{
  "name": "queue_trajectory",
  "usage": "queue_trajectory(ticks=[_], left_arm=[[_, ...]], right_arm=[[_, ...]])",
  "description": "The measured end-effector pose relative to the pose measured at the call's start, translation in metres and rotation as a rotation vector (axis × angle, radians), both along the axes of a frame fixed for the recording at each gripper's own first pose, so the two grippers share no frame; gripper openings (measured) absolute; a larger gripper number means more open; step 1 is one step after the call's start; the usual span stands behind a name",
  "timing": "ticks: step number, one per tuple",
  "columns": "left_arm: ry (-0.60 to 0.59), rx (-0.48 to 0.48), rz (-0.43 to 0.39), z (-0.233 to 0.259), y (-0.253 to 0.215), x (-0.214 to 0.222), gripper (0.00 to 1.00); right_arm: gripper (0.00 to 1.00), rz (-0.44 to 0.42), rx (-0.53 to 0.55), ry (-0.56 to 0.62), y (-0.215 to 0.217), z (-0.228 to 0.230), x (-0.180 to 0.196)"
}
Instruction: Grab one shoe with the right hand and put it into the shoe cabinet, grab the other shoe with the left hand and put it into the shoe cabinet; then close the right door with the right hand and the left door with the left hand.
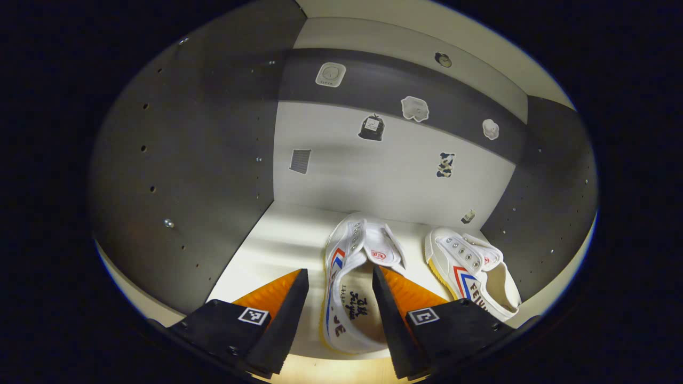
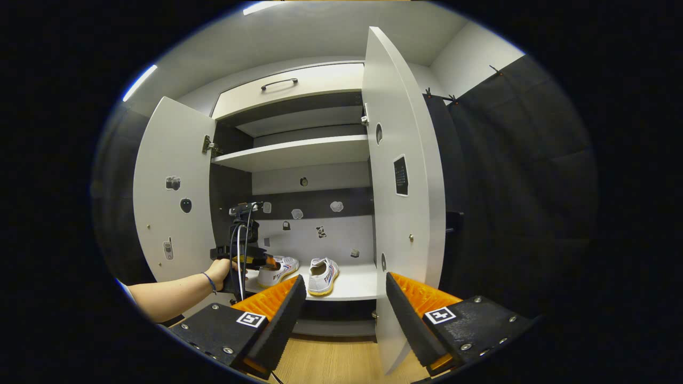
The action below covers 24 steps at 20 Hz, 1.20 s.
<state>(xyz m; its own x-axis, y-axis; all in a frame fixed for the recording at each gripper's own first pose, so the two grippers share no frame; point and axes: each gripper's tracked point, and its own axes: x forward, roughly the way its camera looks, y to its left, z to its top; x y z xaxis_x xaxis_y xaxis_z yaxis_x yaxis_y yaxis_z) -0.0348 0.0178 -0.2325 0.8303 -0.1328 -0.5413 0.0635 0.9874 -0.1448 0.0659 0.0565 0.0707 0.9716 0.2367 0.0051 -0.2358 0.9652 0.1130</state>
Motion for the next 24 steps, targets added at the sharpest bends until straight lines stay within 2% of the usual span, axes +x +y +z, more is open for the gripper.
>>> queue_trajectory(ticks=[2,3,4,5,9,11,16,24], left_arm=[[-0.051,0.043,-0.019,0.015,0.003,-0.017,0.83],[-0.084,0.056,-0.023,0.024,0.004,-0.026,0.98],[-0.117,0.057,-0.038,0.034,0.002,-0.036,1.0],[-0.146,0.065,-0.044,0.045,0.002,-0.047,0.97],[-0.254,0.086,-0.07,0.087,0.002,-0.103,0.99],[-0.31,0.108,-0.089,0.107,0.001,-0.135,0.95],[-0.382,0.099,-0.132,0.14,-0.004,-0.212,0.97],[-0.45,0.058,-0.085,0.17,0.029,-0.303,0.97]], right_arm=[[0.93,0.015,-0.001,0.0,0.004,0.001,-0.006],[0.93,0.023,0.0,-0.001,0.006,0.002,-0.01],[0.93,0.029,0.0,-0.003,0.007,0.004,-0.014],[0.93,0.03,-0.002,-0.007,0.006,0.006,-0.018],[0.93,0.015,-0.017,-0.014,-0.002,0.01,-0.032],[0.93,-0.001,-0.021,-0.021,-0.01,0.014,-0.038],[0.93,-0.078,-0.046,-0.019,-0.051,0.014,-0.042],[0.93,-0.226,-0.087,0.004,-0.129,0.008,-0.03]])
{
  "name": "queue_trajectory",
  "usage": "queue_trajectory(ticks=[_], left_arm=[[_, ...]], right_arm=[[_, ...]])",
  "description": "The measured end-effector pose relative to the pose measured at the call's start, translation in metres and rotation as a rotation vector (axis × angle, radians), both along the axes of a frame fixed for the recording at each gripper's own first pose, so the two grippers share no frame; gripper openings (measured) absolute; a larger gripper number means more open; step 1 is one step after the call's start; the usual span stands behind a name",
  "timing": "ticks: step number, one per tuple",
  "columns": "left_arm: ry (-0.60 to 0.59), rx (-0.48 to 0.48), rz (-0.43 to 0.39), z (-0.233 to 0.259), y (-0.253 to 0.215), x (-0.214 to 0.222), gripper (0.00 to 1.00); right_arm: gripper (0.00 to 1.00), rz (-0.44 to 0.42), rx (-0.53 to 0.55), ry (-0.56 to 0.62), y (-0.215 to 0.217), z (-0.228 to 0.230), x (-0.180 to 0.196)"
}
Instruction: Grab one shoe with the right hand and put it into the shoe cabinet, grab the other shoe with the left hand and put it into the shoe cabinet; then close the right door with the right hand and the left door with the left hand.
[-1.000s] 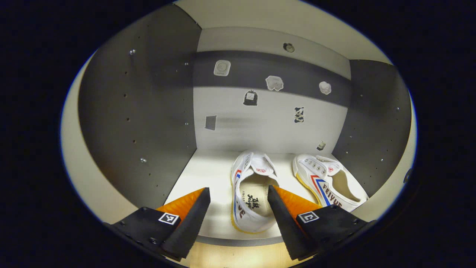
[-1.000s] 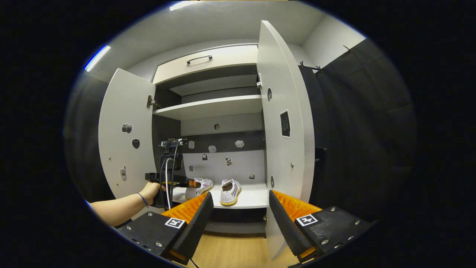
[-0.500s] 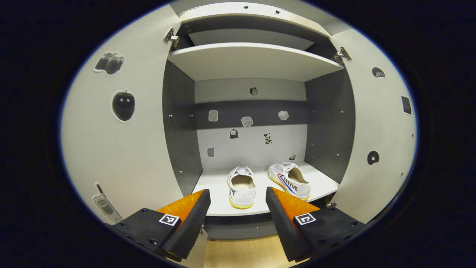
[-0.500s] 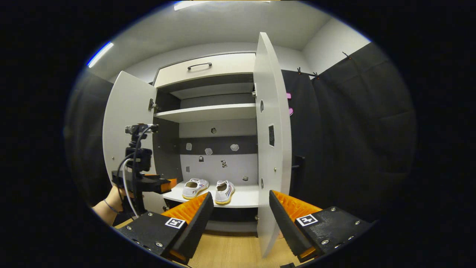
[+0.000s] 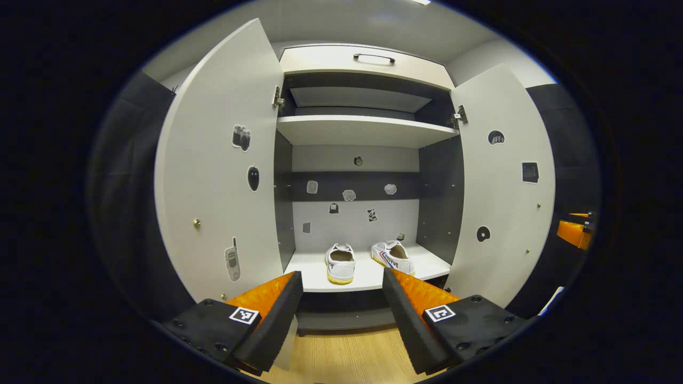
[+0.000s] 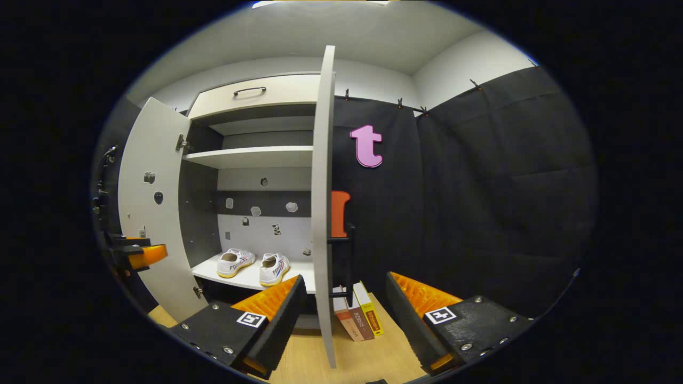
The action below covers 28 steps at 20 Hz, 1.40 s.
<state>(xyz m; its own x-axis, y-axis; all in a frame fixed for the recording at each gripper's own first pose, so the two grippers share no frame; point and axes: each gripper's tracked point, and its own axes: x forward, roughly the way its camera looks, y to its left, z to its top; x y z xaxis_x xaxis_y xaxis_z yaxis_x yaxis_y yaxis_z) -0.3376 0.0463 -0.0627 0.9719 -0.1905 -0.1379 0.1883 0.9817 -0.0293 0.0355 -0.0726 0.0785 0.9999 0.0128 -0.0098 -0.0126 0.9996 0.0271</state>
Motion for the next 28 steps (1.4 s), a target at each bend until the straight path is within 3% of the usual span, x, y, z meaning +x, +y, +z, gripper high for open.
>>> queue_trajectory(ticks=[5,12,13,15,19,20,21,28], left_arm=[[0.013,-0.046,0.004,-0.007,0.012,-0.036,0.97],[0.01,-0.088,0.043,-0.014,0.032,-0.063,0.97],[0.019,-0.091,0.046,-0.017,0.035,-0.065,0.97],[0.027,-0.09,0.051,-0.019,0.038,-0.065,0.97],[0.011,-0.098,0.05,-0.012,0.041,-0.063,0.95],[0.004,-0.101,0.049,-0.009,0.041,-0.063,0.95],[-0.001,-0.1,0.047,-0.008,0.041,-0.062,0.95],[-0.012,-0.092,0.034,-0.004,0.044,-0.063,0.95]], right_arm=[[0.93,-0.043,-0.023,0.025,-0.027,-0.011,0.023],[0.92,-0.014,-0.077,0.038,-0.015,-0.02,0.045],[0.85,-0.012,-0.071,0.04,-0.014,-0.019,0.044],[0.9,0.013,-0.067,0.036,-0.007,-0.019,0.045],[0.74,0.07,-0.052,0.046,0.014,-0.02,0.044],[0.82,0.078,-0.05,0.047,0.018,-0.021,0.044],[0.69,0.086,-0.046,0.045,0.021,-0.02,0.043],[0.65,0.206,-0.012,0.035,0.073,-0.02,0.041]])
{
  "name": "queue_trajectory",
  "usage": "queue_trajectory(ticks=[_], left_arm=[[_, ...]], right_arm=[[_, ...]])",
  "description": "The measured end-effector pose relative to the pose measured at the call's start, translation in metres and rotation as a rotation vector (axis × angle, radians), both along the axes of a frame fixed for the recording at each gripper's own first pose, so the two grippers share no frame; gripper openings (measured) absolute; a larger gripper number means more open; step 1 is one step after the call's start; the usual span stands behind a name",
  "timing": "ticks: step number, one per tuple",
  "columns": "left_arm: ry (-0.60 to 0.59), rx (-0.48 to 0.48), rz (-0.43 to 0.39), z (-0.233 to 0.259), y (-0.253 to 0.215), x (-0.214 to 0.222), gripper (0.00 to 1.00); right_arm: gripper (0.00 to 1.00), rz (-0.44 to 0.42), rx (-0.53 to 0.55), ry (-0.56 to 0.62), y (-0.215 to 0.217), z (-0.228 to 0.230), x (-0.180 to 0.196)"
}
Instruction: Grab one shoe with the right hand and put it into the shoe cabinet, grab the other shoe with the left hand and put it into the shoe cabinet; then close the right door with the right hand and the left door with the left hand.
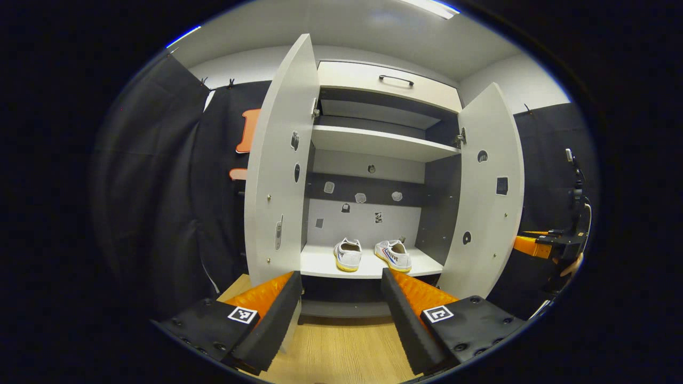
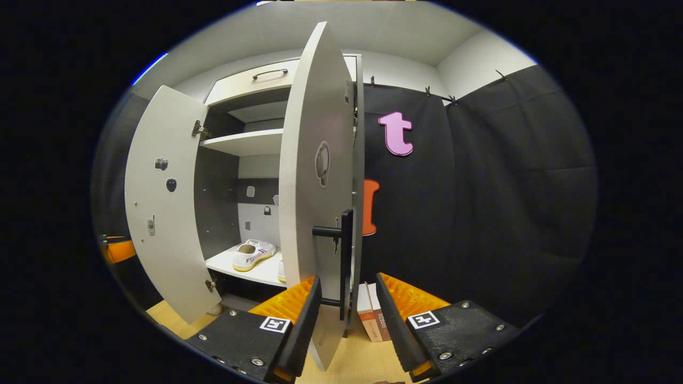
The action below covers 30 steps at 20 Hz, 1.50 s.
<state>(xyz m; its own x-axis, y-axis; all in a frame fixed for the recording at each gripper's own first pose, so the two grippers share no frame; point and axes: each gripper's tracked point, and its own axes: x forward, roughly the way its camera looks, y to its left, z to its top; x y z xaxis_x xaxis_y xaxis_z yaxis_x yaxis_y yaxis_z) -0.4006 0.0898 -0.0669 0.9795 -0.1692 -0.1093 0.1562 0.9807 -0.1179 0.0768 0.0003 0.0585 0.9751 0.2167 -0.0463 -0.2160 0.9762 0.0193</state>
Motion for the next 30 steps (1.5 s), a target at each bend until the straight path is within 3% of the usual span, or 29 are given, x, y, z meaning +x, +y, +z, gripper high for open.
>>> queue_trajectory(ticks=[2,3,4,5,12,17,18,19,21,24,25,27,28,30], left_arm=[[-0.001,0.001,0.006,0.0,0.006,-0.001,0.95],[-0.003,0.004,0.01,0.001,0.009,-0.002,0.95],[-0.007,0.008,0.015,0.002,0.013,-0.004,0.95],[-0.012,0.01,0.021,0.003,0.017,-0.005,0.95],[-0.02,0.007,0.048,0.004,0.041,-0.011,0.97],[-0.022,0.0,0.069,0.002,0.059,-0.015,0.95],[-0.022,-0.001,0.074,0.002,0.063,-0.016,0.95],[-0.022,-0.002,0.078,0.001,0.067,-0.017,0.97],[-0.022,-0.003,0.091,0.0,0.077,-0.02,0.97],[-0.016,-0.008,0.108,-0.002,0.092,-0.021,0.97],[-0.016,-0.009,0.115,-0.002,0.098,-0.022,0.97],[-0.014,-0.008,0.133,-0.005,0.112,-0.021,0.97],[-0.012,-0.009,0.145,-0.006,0.121,-0.021,0.97],[-0.01,-0.015,0.171,-0.007,0.137,-0.018,0.97]], right_arm=[[0.66,0.023,0.014,-0.001,0.012,0.0,0.004],[0.75,0.039,0.025,0.004,0.017,0.0,0.006],[0.75,0.055,0.038,0.011,0.023,-0.001,0.007],[0.68,0.069,0.049,0.017,0.027,-0.001,0.008],[0.74,0.082,0.118,0.025,0.045,-0.001,0.024],[0.75,0.102,0.096,0.004,0.071,0.0,0.034],[0.7,0.111,0.1,0.006,0.078,-0.001,0.037],[0.81,0.117,0.108,0.009,0.085,-0.003,0.04],[0.92,0.096,0.124,0.007,0.094,-0.007,0.054],[1.0,0.111,0.159,0.017,0.124,-0.007,0.073],[0.95,0.104,0.151,0.011,0.132,-0.007,0.08],[1.0,0.086,0.12,-0.011,0.143,-0.004,0.088],[0.95,0.081,0.102,-0.016,0.147,-0.004,0.09],[0.95,0.075,0.087,-0.022,0.151,-0.004,0.096]])
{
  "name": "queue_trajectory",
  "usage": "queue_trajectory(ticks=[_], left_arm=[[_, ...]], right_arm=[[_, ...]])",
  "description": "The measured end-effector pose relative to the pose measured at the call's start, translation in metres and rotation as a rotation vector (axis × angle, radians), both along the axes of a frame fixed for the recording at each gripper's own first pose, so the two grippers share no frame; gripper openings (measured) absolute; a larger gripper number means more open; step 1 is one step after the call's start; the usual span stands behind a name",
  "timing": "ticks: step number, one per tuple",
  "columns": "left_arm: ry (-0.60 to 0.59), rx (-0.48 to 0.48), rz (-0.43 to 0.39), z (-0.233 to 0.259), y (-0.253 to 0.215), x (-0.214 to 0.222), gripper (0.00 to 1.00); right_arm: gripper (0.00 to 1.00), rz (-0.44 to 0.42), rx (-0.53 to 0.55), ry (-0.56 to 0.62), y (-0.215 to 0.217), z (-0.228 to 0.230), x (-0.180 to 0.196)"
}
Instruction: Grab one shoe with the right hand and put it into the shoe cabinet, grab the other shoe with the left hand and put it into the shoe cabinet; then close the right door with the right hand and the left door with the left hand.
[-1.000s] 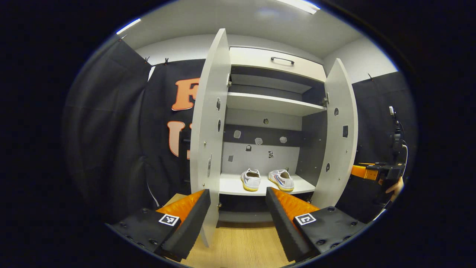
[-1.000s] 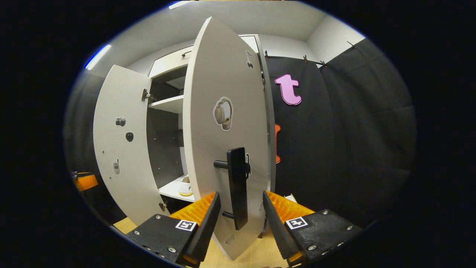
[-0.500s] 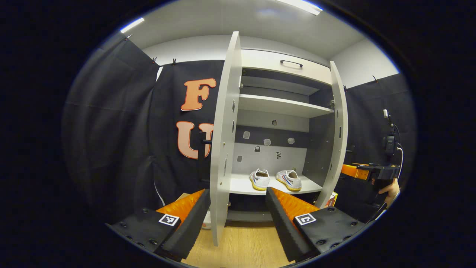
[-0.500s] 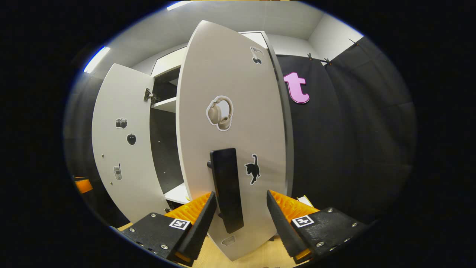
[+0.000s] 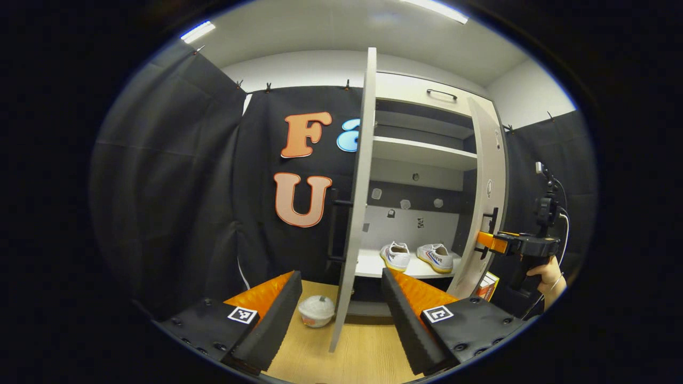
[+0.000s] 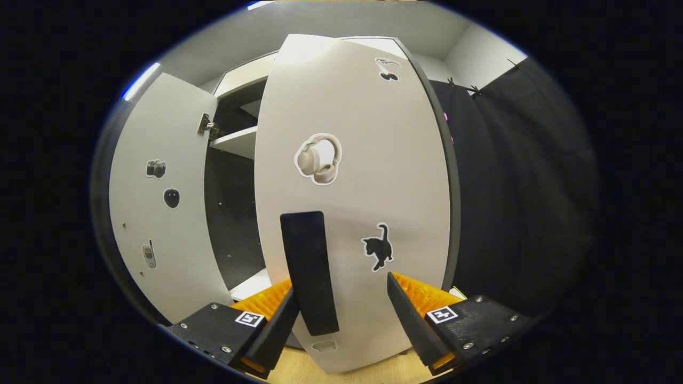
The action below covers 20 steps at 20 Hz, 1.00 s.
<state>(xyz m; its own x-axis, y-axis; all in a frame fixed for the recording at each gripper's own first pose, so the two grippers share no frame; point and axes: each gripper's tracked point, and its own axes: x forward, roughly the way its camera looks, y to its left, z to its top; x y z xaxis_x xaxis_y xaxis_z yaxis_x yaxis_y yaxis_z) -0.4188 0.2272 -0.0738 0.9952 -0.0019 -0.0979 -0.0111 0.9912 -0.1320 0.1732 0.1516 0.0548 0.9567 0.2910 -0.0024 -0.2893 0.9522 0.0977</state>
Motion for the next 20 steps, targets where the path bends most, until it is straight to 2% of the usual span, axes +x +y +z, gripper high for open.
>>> queue_trajectory(ticks=[1,2,3,6,7,8,9,11,14,20], left_arm=[[-0.001,0.002,0.011,-0.001,0.01,0.004,0.97],[-0.004,0.009,0.021,-0.002,0.019,0.009,0.97],[-0.01,0.017,0.029,-0.003,0.026,0.018,0.97],[-0.016,0.037,0.021,-0.003,0.035,0.04,0.97],[-0.01,0.038,0.012,-0.006,0.037,0.049,0.97],[-0.002,0.033,0.001,-0.007,0.038,0.058,0.97],[0.005,0.02,-0.015,-0.011,0.037,0.067,0.97],[0.005,-0.007,-0.049,-0.014,0.032,0.077,0.97],[-0.001,0.012,-0.074,-0.012,0.029,0.087,0.95],[0.001,0.035,-0.095,-0.01,0.023,0.094,0.96]], right_arm=[[1.0,-0.005,-0.002,0.004,0.002,0.0,0.002],[1.0,-0.013,-0.005,0.01,0.005,-0.002,0.006],[0.95,-0.022,-0.011,0.008,0.007,-0.002,0.01],[0.95,-0.052,-0.053,-0.015,0.012,-0.002,0.021],[0.95,-0.058,-0.065,-0.02,0.013,-0.002,0.023],[1.0,-0.062,-0.07,-0.024,0.016,-0.002,0.024],[0.93,-0.068,-0.07,-0.025,0.017,-0.002,0.025],[0.93,-0.073,-0.071,-0.026,0.019,-0.002,0.026],[0.93,-0.085,-0.071,-0.027,0.021,-0.003,0.028],[0.93,-0.052,-0.063,-0.063,0.017,0.007,0.005]])
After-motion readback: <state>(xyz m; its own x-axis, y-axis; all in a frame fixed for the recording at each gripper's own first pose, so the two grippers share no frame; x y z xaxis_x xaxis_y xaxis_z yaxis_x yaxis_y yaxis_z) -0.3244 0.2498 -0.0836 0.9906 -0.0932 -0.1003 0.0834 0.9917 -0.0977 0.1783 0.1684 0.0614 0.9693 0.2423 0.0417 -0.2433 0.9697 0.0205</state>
